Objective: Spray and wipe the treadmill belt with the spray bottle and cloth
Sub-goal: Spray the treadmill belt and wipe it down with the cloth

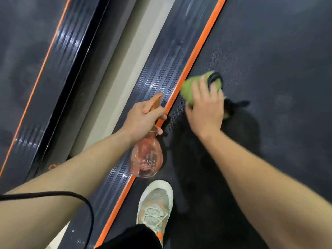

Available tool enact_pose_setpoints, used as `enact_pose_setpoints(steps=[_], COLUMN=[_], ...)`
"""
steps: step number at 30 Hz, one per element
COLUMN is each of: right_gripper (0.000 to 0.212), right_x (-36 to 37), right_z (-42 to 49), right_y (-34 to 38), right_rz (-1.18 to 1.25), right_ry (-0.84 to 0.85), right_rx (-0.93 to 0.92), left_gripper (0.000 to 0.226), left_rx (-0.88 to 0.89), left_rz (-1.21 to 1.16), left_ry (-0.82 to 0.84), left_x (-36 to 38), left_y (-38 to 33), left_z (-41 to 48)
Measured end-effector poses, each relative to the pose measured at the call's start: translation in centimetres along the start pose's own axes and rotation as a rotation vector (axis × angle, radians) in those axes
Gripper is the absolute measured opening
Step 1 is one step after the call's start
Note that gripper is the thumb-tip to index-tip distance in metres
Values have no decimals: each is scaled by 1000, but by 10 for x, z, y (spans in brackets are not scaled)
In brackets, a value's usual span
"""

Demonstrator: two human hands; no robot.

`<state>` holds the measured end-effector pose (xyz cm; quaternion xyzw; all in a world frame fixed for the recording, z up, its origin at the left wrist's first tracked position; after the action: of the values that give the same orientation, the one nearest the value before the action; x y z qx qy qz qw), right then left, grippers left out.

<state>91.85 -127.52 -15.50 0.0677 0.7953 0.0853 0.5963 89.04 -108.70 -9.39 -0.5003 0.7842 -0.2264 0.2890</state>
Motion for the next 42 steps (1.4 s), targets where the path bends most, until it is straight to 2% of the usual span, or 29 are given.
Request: enact_pose_setpoints(steps=[2,4,6,7,10,13,15,17,20,23,26,32,34,38,42], right_gripper=[79,79,77,76,73,68,70,72,74,78,80,71,70,71,68], right_x=[27,48,51,46,6,-35,-46,-39,-1,35,53,48,47,43,39], right_z=[-76,-130,-120,-98,0,79,94,67,-37,-145,-205,-217,-219,-236,-248], right_y=[32,46,34,24,-30,-81,-98,-93,-59,-40,-54,-80,-84,-114,-139], right_rz=[-38,-75,-127,-148,-93,-29,35,62,25,10,-66,-13,16,81,119], right_ry=[59,139,171,164,65,53,21,-26,-2,69,87,-5,-46,-85,-127], right_rx=[-257,-484,-618,-619,-370,-127,-10,44,-43,-166,-171,22,122,437,576], left_gripper=[34,23,12,11,20,39,31,24,17,18,28,23,27,28,26], left_rx=[0,16,31,39,52,69,95,127,147,146,167,291,276,214,142], left_rz=[-34,-16,21,35,44,70,97,117,122,209,373,666,753,879,891], left_ry=[0,23,46,52,80,141,176,197,225,309,415,501,525,560,667], left_x=[2,8,16,19,30,43,51,60,81,113,151,216,230,246,258], left_y=[-11,-22,-30,-33,-34,-39,-47,-57,-74,-87,-96,-109,-106,-101,-96], left_z=[6,12,17,19,26,32,36,41,47,54,58,52,53,54,51])
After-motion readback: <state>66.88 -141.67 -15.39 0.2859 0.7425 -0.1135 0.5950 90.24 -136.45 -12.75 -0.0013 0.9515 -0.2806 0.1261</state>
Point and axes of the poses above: each hand's wrist, its own z-axis towards the middle knuckle, its own x-axis out of the palm, y = z × x, the point moved 9 cm from there along z, towards the middle knuckle, and after that the axes turned 10 degrees about y, right-handed, at the moved point
